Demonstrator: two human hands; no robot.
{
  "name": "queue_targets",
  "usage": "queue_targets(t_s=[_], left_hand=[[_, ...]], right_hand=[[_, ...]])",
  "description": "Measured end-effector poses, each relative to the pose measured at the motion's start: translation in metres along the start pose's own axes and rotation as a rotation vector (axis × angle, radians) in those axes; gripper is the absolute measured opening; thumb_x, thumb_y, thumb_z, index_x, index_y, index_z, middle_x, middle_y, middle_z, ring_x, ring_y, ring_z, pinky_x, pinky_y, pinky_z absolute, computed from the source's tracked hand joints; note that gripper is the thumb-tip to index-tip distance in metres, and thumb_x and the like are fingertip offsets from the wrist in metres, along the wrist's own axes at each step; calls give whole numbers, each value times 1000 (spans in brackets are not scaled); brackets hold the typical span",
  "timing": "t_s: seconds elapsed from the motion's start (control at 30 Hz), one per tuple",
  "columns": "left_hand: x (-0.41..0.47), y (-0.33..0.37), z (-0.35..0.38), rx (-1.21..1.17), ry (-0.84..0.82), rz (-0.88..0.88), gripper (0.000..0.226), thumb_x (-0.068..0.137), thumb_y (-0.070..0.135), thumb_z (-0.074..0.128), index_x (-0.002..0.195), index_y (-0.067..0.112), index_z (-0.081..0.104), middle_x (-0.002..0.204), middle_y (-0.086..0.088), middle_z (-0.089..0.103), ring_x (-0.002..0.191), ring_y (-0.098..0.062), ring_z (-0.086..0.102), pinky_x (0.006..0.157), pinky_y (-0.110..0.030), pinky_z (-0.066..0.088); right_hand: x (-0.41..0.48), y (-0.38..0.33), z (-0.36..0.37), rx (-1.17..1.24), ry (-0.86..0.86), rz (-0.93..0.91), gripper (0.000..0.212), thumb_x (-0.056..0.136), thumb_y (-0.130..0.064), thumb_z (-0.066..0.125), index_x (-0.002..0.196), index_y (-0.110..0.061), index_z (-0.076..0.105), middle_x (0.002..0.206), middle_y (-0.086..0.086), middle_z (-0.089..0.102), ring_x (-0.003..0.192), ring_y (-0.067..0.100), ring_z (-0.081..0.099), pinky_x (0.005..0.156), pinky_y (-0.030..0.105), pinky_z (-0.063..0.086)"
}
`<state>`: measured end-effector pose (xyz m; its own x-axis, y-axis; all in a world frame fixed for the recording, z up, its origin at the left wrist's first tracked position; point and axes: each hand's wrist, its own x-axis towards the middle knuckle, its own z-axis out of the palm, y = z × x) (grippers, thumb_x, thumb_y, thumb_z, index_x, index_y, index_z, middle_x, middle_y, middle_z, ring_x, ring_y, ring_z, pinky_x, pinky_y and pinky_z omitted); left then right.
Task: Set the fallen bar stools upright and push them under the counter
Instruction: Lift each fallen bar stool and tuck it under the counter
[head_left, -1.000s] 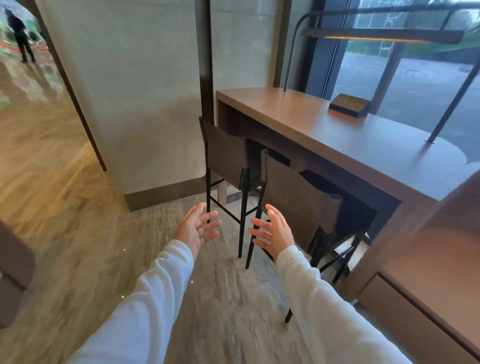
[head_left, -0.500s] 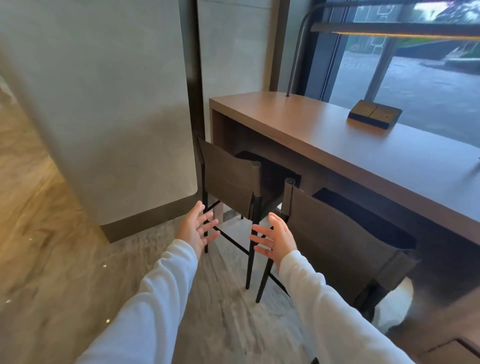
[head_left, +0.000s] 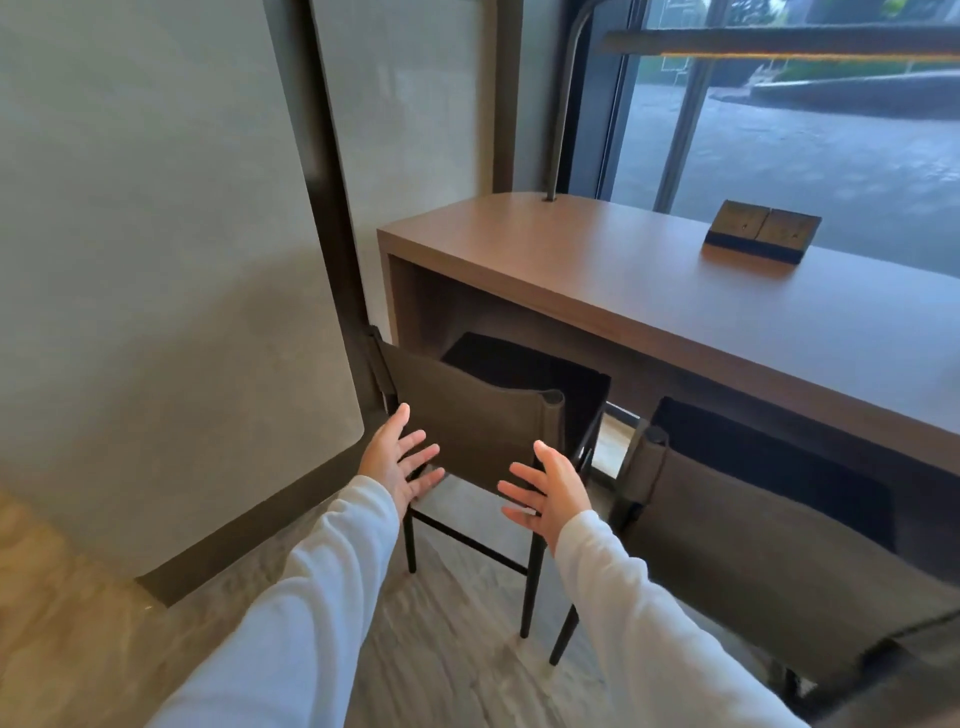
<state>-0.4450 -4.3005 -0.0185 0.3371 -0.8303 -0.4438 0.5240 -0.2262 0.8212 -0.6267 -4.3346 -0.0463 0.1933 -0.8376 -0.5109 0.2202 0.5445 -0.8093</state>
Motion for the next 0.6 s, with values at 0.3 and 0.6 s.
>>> queue_targets(t_s=[0.3,0.6], left_hand=[[112,44,28,38,-5,-76,60,89,48,53,141,25,33,145,-10,38,124,-33,48,91,-49,49],[215,84,24,140,143,-197,63,82,44,62,136,26,37,147,-10,34,133,-36,36,94,-57,45]], right_hand=[[98,-40,38,222,102,119,43,81,-46,67,112,-24,47,114,7,57,95,29,64,65,42,59],[161,-60,56,507,242,292,74,68,-32,83,129,-31,41,145,17,37,121,41,49,62,57,56]])
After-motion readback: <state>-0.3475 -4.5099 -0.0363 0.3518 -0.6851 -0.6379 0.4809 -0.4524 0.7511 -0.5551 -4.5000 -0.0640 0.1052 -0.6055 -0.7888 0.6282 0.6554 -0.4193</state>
